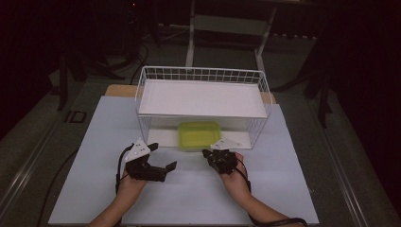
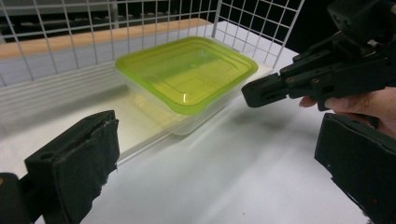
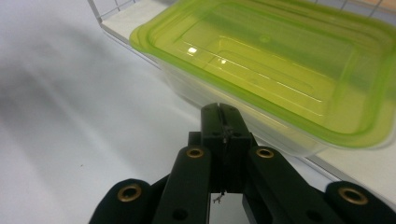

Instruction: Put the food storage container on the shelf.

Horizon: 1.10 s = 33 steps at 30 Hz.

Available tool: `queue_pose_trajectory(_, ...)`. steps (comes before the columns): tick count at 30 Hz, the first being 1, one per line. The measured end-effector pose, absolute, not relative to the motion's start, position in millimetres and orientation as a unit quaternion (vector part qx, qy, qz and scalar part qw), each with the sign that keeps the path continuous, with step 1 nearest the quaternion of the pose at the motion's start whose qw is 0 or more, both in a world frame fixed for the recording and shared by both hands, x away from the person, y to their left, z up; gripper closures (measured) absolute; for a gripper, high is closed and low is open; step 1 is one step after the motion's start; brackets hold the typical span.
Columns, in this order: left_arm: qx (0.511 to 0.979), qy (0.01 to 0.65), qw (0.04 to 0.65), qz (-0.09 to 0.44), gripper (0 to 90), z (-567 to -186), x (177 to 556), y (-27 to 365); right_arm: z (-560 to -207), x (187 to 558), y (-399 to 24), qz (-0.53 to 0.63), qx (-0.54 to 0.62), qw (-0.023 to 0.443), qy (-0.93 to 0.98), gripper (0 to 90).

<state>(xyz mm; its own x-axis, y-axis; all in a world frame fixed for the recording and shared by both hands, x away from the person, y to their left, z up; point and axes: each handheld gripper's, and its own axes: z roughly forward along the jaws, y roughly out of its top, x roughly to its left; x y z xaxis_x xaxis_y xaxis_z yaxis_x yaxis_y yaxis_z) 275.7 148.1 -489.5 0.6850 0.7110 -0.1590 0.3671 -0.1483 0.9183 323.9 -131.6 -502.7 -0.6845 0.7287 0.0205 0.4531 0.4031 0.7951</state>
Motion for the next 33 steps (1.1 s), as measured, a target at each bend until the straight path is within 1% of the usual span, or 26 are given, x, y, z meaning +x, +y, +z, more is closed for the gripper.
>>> queue_pose_trajectory(10, 0.74, 0.37, 0.533, 0.178, 0.6, -492.4, 276.2, 152.3, -511.0, 339.0, -121.2, 0.406, 0.364, 0.168, 0.821, 89.8)
queue_pose_trajectory(17, 0.734, 0.378, 0.536, 0.177, 0.6, -495.3, 277.4, 154.4, -513.7, 353.5, -112.9, 0.405, 0.367, 0.184, 0.817, 89.7)
queue_pose_trajectory(22, 0.736, 0.376, 0.533, 0.178, 0.6, -495.8, 276.6, 153.8, -516.5, 363.6, -110.3, 0.405, 0.383, 0.18, 0.81, 89.6)
queue_pose_trajectory(25, 0.738, 0.375, 0.532, 0.178, 0.6, -496.2, 277.0, 154.1, -516.9, 370.5, -107.3, 0.402, 0.383, 0.19, 0.81, 89.6)
queue_pose_trajectory(33, 0.733, 0.375, 0.539, 0.179, 0.6, -495.6, 275.9, 155.7, -517.5, 380.9, -101.7, 0.402, 0.387, 0.195, 0.806, 89.6)
